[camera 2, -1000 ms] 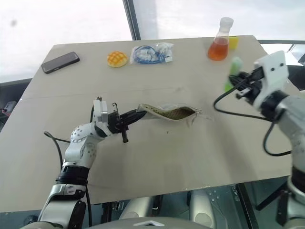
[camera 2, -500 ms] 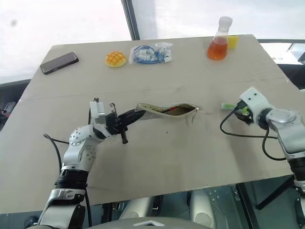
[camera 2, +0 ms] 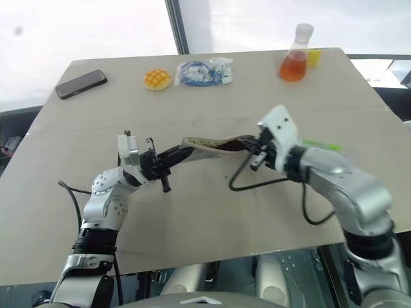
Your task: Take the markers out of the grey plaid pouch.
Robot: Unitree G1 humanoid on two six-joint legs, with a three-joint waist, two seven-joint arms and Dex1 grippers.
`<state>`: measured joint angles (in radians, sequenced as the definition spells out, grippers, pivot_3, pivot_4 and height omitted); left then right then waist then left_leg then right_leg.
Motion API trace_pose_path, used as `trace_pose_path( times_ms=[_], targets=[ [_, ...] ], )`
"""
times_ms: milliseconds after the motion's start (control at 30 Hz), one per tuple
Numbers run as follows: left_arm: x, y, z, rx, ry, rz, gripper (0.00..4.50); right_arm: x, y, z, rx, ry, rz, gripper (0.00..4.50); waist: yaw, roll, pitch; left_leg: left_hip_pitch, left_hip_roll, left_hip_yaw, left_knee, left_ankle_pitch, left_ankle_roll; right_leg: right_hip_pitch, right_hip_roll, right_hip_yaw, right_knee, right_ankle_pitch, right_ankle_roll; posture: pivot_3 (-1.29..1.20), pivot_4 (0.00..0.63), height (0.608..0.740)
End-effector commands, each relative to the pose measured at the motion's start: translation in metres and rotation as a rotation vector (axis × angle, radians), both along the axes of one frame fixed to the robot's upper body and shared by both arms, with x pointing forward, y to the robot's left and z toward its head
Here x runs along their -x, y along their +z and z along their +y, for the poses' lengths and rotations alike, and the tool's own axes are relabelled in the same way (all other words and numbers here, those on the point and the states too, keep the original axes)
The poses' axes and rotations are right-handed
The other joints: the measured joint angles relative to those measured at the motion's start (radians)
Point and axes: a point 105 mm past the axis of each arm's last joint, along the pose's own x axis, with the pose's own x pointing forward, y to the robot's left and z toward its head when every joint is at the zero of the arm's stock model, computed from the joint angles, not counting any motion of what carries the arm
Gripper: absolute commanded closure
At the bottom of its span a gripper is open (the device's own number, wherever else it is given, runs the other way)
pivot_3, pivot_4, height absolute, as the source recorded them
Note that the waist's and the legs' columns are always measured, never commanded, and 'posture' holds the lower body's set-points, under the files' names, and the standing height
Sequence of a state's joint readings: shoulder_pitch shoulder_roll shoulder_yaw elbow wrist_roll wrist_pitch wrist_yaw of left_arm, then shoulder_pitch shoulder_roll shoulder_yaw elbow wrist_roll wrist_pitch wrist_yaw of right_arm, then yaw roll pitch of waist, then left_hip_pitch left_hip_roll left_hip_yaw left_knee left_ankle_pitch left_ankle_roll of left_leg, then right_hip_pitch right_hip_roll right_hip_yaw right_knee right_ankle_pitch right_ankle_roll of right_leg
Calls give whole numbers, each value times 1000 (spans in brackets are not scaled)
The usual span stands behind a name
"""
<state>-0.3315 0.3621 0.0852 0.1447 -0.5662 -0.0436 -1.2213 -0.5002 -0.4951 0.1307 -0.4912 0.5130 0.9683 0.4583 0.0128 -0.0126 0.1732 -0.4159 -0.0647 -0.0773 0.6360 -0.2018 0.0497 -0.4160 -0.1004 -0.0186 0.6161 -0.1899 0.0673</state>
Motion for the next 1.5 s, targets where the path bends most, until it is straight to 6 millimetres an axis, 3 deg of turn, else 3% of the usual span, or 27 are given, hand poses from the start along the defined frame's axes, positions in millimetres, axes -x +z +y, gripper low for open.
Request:
trace_pose_path(
  times_ms=[33, 133, 300, 400, 467, 567, 667, 700, 867, 1033, 1133, 1267, 1500],
  targets=[
    [5, 15, -2, 46, -15, -43, 4500, -4, -20, 10, 75, 53, 7, 4442, 1, 0, 0, 0, 0, -1, 0, 0, 0, 0, 0, 0, 0, 1, 2, 0, 150, 740],
    [9, 17, -6, 93, -33, -11, 4500, 9, -35, 17, 171, 171, 24, 4442, 0, 0, 0, 0, 0, 0, -1, 0, 0, -1, 0, 0, 0, 2, 2, 0, 150, 740],
    [11, 21, -5, 257, -63, 167, 4500, 35, -13, 5, 241, 282, 1, 4442, 0, 0, 0, 0, 0, -1, -1, 0, 0, 0, 1, 0, 0, 0, 4, 0, 150, 740],
    [11, 15, 0, 311, -84, 281, 4500, 30, 2, 5, 290, 253, -87, 4442, -5, 0, 1, 0, 1, -1, -1, 0, 0, 0, 1, 0, 0, -1, 7, 0, 150, 740],
    [12, 11, 0, 302, -95, 305, 4500, 17, 0, 11, 338, 227, -155, 4442, -14, 0, 1, 1, 1, -1, 0, 0, 0, 0, 2, 0, 1, -1, 6, 0, 150, 740],
    [13, 7, -5, 280, -112, 312, 4500, 10, -21, 28, 402, 267, -204, 3688, -18, -1, 0, 2, 2, -1, 0, 0, 0, 0, 3, 0, 1, -3, 3, 0, 150, 740],
    [14, 6, -9, 265, -126, 307, 4500, -5, -30, 38, 476, 223, -334, 2156, -21, -1, 0, 1, 1, -1, -1, 0, -1, -1, 3, 1, 2, 1, 3, 0, 150, 740],
    [16, 6, -11, 248, -140, 300, 4500, -7, -33, 42, 493, 235, -358, 1843, -21, -1, 0, 1, 0, -1, -1, 0, -1, -1, 2, 2, 2, 1, 3, 0, 150, 740],
    [29, 1, -23, 180, -216, 276, 4500, -27, -50, 60, 602, 272, -508, 1843, -25, -1, 0, 2, 0, 0, -1, 0, -1, -1, 3, 4, 2, 2, 2, 0, 150, 740],
    [36, 1, -28, 162, -252, 264, 4500, -44, -71, 85, 540, 277, -521, 1843, -31, -1, 0, 3, 2, 0, -1, 1, -2, -2, 5, 5, 3, 2, 2, 0, 150, 740],
    [36, 1, -26, 155, -243, 260, 4500, -47, -75, 89, 469, 280, -504, 2552, -30, -1, 0, 4, 3, 0, -2, 2, -3, -1, 7, 5, 4, 2, 1, 0, 150, 740],
    [28, 0, -14, 149, -178, 245, 4500, -45, -54, 74, 385, 245, -524, 4407, -25, -1, 0, 3, 3, 0, -2, 2, -4, -2, 7, 5, 4, 3, 0, 0, 150, 740],
    [11, -6, 0, 123, -87, 224, 4500, -17, -1, 29, 267, 207, -504, 4407, -21, -1, 0, 2, 3, -1, -2, 2, -4, -2, 7, 5, 4, 3, 0, 0, 150, 740]
  ],
)
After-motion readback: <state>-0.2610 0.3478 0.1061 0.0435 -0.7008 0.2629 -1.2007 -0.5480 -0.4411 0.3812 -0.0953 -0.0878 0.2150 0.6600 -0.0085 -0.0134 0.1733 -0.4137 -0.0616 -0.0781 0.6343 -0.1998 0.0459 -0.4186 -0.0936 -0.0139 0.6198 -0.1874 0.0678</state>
